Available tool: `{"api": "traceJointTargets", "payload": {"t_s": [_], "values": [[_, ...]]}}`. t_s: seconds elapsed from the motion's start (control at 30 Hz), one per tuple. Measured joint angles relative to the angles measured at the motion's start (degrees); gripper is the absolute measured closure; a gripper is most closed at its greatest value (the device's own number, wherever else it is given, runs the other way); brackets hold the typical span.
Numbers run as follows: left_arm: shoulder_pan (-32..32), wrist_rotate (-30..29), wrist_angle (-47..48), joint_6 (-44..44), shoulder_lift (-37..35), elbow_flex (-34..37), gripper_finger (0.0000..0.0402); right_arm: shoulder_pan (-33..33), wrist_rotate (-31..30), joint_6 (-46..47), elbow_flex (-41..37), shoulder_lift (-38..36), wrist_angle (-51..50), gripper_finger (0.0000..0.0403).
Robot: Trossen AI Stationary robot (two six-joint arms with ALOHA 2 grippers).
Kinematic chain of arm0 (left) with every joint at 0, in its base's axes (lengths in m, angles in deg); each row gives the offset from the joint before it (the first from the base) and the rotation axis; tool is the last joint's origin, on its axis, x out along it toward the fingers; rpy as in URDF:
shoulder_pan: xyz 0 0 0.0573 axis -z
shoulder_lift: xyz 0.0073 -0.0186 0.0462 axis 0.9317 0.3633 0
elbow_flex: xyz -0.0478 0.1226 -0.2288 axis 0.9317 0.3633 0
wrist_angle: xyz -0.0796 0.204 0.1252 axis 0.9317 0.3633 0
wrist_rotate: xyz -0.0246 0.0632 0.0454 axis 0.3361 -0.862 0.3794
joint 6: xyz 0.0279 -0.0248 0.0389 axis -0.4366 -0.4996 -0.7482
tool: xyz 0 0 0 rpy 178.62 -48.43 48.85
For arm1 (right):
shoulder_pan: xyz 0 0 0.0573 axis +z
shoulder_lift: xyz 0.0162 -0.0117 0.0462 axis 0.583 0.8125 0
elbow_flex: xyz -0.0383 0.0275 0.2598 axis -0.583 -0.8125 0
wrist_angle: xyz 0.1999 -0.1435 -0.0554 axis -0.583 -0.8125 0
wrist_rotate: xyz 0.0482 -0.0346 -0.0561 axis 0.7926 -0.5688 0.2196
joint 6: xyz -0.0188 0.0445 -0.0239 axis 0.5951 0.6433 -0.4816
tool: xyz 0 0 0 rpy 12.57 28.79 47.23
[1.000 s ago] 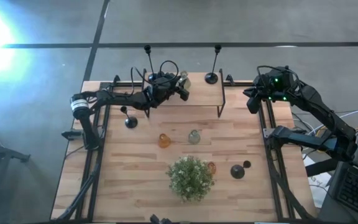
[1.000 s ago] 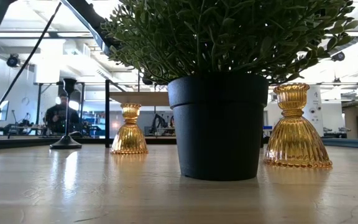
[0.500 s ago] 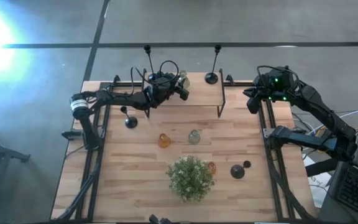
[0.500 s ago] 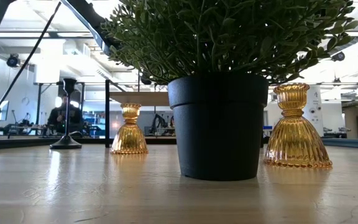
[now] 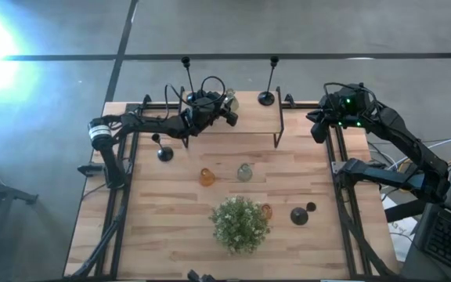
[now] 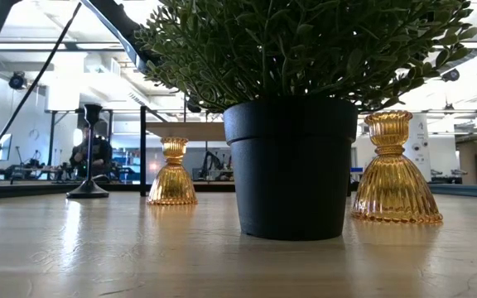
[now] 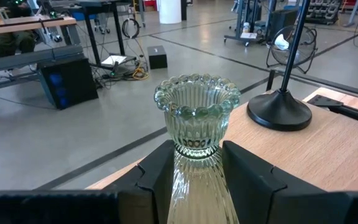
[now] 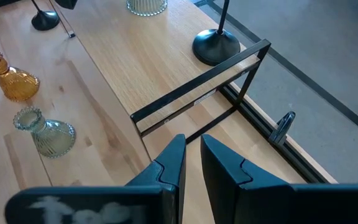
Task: Pick & Place candle stick holders
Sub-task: Put the left green glass candle holder on the shelf
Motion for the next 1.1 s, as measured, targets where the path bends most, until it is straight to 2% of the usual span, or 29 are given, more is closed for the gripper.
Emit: {"api": "traceJointTargets", "payload": {"t_s": [1.1], "values": [[0.0,0.8,1.7,-1.7,0.0,-1.9,0.0266,0.0,0.0,0.0,0.0,0.0,0.0,0.0360]]}}
